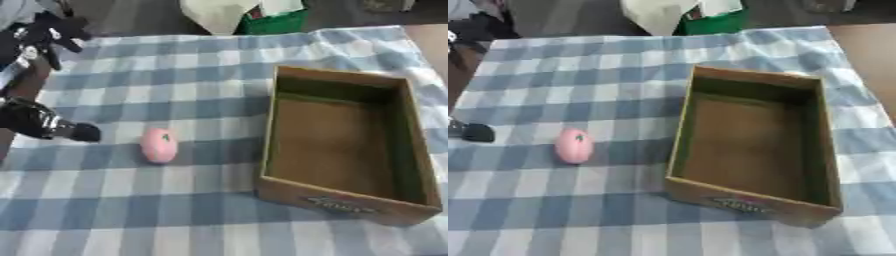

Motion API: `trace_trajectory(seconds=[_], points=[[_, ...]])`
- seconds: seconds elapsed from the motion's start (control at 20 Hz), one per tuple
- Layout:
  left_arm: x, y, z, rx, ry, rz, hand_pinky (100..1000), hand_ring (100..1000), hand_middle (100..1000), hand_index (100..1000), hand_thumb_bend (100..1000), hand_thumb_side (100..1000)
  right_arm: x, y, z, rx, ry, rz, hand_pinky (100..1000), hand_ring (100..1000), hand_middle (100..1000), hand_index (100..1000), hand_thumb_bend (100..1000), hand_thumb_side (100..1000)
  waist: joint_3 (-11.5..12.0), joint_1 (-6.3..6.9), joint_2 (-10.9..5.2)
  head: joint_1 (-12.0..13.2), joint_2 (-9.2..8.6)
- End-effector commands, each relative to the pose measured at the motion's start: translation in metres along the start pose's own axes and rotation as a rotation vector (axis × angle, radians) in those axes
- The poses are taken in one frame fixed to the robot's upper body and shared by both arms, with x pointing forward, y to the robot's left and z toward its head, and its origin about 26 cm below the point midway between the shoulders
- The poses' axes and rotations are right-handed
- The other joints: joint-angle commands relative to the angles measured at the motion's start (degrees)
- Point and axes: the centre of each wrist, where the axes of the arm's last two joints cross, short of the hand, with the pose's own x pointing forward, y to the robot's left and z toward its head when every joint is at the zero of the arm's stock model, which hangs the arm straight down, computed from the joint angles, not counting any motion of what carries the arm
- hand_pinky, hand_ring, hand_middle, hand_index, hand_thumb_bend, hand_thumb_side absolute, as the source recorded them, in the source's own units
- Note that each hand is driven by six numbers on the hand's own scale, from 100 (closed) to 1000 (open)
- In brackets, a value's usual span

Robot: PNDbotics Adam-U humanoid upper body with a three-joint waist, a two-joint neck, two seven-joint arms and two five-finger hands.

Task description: Pick up objects on the table and place them in the box.

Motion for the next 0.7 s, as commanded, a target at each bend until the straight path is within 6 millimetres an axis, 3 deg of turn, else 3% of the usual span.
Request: trace_trajectory(seconds=[0.05,0.2,0.45,0.7], points=[[0.000,-0.003,-0.007,-0.090,-0.003,-0.053,598,804,856,1000,975,675,0.005,-0.001,-0.004,0.023,-0.015,0.006,862,846,634,928,100,1000,0.28,0.04,-1.14,-0.22,-0.10],[0.007,-0.005,-0.018,-0.174,-0.008,-0.023,605,807,851,1000,968,644,0.005,-0.001,-0.004,0.025,-0.008,0.008,863,846,633,928,100,1000,0.53,0.17,-1.25,-0.43,-0.08],[0.028,0.035,-0.037,-0.395,-0.025,0.086,577,765,775,975,950,608,0.005,-0.002,-0.002,0.022,0.000,0.015,864,847,632,929,100,1000,0.94,0.21,-1.40,-1.07,-0.05],[0.035,0.036,-0.046,-0.439,-0.001,0.197,557,736,744,940,917,569,0.004,-0.001,-0.001,0.021,0.005,0.016,865,848,631,929,100,1000,0.85,0.25,-1.29,-1.51,0.04]])
